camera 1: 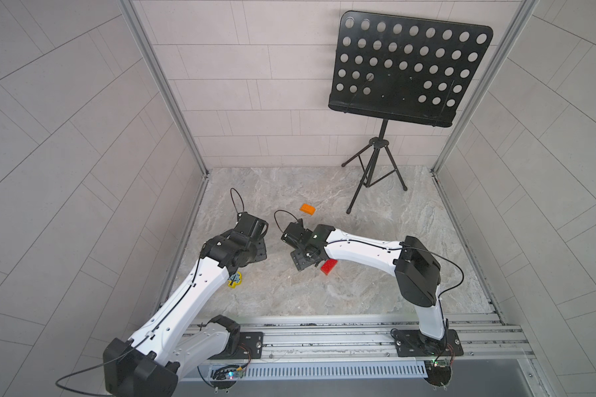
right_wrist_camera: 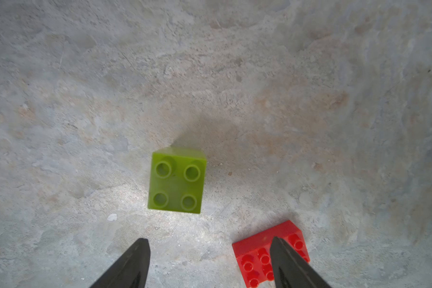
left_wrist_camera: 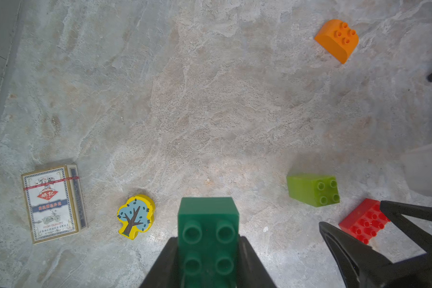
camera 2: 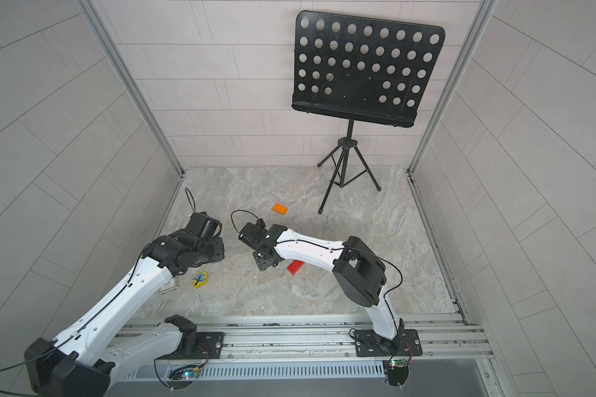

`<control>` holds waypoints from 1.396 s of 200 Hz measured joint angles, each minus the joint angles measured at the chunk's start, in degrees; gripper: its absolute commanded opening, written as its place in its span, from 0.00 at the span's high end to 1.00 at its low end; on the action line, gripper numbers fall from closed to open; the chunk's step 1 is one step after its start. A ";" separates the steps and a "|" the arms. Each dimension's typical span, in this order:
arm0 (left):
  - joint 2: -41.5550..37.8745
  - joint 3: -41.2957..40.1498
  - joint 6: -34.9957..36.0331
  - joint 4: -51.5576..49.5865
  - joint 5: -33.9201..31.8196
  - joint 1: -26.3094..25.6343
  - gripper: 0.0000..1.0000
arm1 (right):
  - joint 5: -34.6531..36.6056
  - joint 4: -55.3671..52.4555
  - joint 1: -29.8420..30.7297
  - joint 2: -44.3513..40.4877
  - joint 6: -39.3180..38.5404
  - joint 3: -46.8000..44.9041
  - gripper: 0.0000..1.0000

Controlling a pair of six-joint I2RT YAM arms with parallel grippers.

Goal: Assemble an ice cream with lego
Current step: Move the lego brick at the center of the board.

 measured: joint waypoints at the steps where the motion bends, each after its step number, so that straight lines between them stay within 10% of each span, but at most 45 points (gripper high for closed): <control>1: 0.02 -0.02 0.00 0.00 0.00 0.00 1.00 | -0.02 -0.02 0.00 0.04 -0.02 0.04 0.18; 98: 0.00 0.00 0.00 0.22 0.81 0.00 1.00 | -2.69 -0.85 -0.76 8.28 2.03 7.45 0.27; 199: -0.63 0.00 0.00 0.24 1.60 0.00 1.00 | -1.27 -2.14 -4.98 16.83 5.66 18.73 0.86; 279: -0.79 0.00 0.09 0.26 2.58 0.00 1.00 | -0.42 -1.14 -9.57 20.83 13.20 25.14 0.56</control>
